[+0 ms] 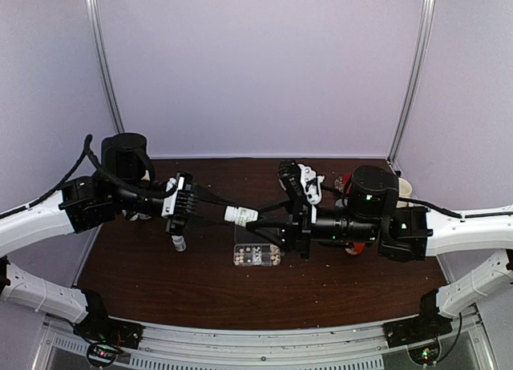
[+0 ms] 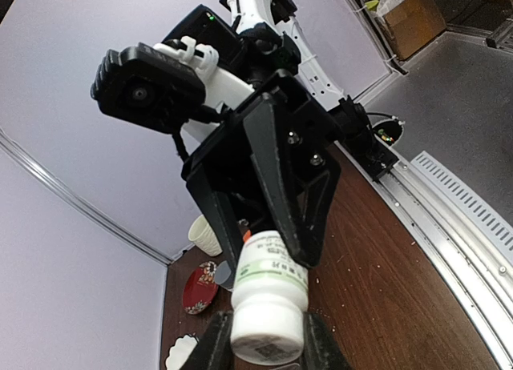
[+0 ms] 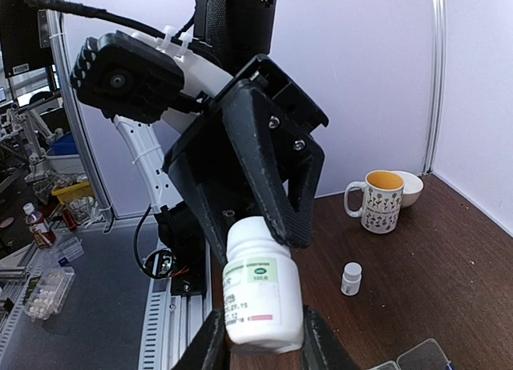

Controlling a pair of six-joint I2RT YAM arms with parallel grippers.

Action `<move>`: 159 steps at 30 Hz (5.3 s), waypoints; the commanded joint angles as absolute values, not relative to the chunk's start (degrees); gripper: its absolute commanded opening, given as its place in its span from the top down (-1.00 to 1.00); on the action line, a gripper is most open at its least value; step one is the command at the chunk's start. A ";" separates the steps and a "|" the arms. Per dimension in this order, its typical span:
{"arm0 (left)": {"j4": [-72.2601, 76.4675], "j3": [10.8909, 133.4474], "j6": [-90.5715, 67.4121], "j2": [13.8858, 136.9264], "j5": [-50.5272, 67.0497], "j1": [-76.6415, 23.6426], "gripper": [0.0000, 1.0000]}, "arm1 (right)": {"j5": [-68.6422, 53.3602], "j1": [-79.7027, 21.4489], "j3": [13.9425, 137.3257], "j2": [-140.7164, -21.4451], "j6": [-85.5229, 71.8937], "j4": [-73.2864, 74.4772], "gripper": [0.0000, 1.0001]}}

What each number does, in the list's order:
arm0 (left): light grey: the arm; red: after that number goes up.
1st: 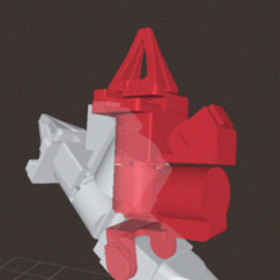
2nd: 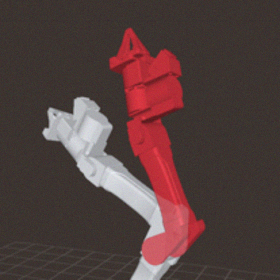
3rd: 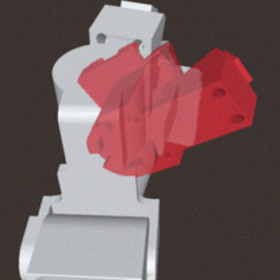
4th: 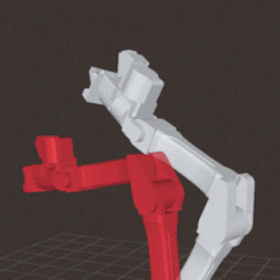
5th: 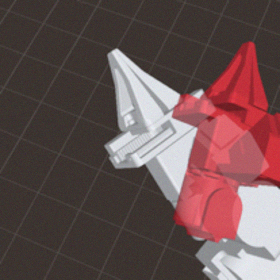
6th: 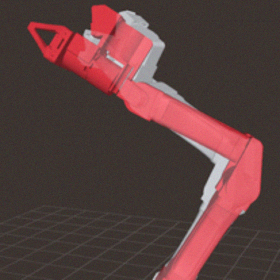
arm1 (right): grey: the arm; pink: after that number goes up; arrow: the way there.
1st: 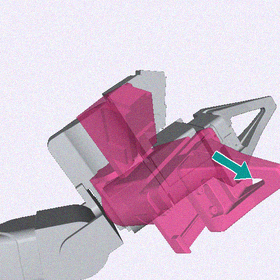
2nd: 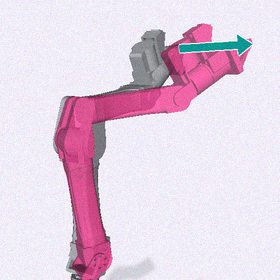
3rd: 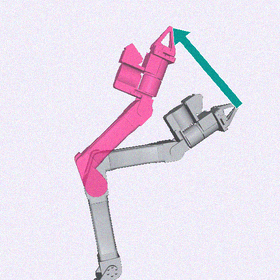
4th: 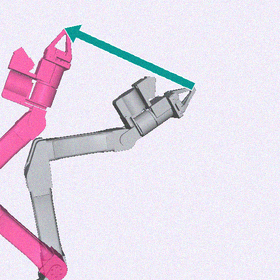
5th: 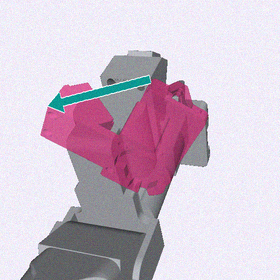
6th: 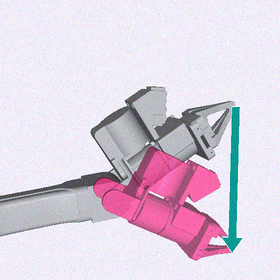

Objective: Sort the pills into containers
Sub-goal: Unscrew the lid of the pill bottle from the pill bottle.

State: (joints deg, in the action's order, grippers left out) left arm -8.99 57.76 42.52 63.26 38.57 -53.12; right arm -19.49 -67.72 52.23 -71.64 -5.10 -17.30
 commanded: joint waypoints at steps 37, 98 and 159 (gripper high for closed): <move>-19.15 76.18 -46.59 69.38 48.21 -52.73 0.94 | 6.53 -74.08 46.67 -73.12 64.52 -37.55 1.00; -10.16 58.56 41.50 55.28 41.18 -53.37 -0.63 | -18.25 -72.17 56.32 -69.28 -1.78 -17.45 1.00; -19.61 76.90 -25.45 67.32 36.19 -55.69 1.00 | -2.66 -72.55 49.99 -67.31 47.31 -25.65 1.00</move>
